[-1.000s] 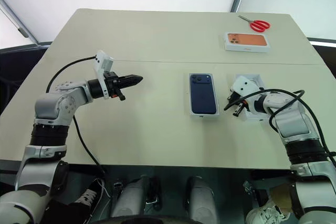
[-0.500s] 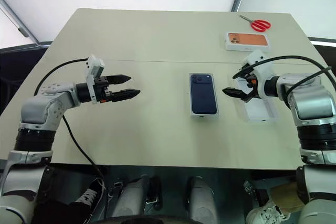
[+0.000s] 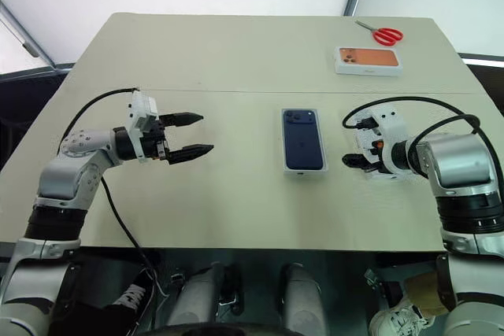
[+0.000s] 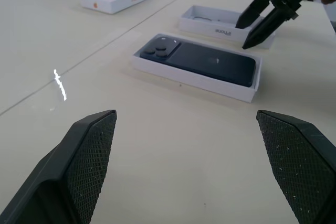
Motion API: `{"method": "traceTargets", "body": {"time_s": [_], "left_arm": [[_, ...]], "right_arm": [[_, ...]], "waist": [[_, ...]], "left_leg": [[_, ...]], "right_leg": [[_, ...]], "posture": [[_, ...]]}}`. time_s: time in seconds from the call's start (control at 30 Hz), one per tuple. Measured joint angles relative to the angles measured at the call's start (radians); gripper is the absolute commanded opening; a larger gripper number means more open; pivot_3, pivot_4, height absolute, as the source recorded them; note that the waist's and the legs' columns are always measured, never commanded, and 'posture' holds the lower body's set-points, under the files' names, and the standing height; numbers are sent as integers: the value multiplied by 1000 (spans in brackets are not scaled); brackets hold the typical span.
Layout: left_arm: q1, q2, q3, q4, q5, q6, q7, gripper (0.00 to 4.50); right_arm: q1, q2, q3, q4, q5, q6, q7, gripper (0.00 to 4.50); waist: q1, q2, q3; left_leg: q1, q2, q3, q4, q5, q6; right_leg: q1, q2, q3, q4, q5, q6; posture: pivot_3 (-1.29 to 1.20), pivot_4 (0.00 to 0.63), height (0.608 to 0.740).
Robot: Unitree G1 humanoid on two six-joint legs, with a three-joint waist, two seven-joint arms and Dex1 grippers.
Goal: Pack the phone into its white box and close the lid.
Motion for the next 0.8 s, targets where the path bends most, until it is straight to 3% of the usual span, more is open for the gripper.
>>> {"method": "traceTargets", "body": {"time_s": [0.2,0.23,0.3,0.53,0.8], "left_arm": [[27,-8,-4,-13,7,-48,-4,4477],[27,-12,-4,-13,8,-57,-3,4494],[25,-25,-4,-11,10,-72,8,4500],[17,-45,-4,-8,20,-83,32,4500],[17,-48,-4,-8,24,-81,63,4500]], "right_arm": [[-2,0,12,-32,8,44,-41,4476],[-2,1,15,-35,11,46,-48,4239],[-8,5,18,-35,12,53,-62,3574],[-11,43,17,-31,9,60,-135,33],[-28,167,-69,-25,-9,85,-245,33]], "waist": [[1,0,0],[1,0,0],[2,0,0],[1,0,0],[-4,-1,-1]], "left_leg": [[-1,0,0,0,1,3],[-1,0,0,0,1,3],[-1,0,0,1,2,3],[-1,1,0,1,2,3],[-1,2,1,1,2,3]], "right_leg": [[0,1,0,0,0,1],[0,2,0,0,0,1],[0,2,0,0,0,1],[0,4,0,0,0,1],[0,5,0,1,0,1]], "posture": [[0,150,738],[0,150,738],[0,150,738],[0,150,738],[0,150,738]]}}
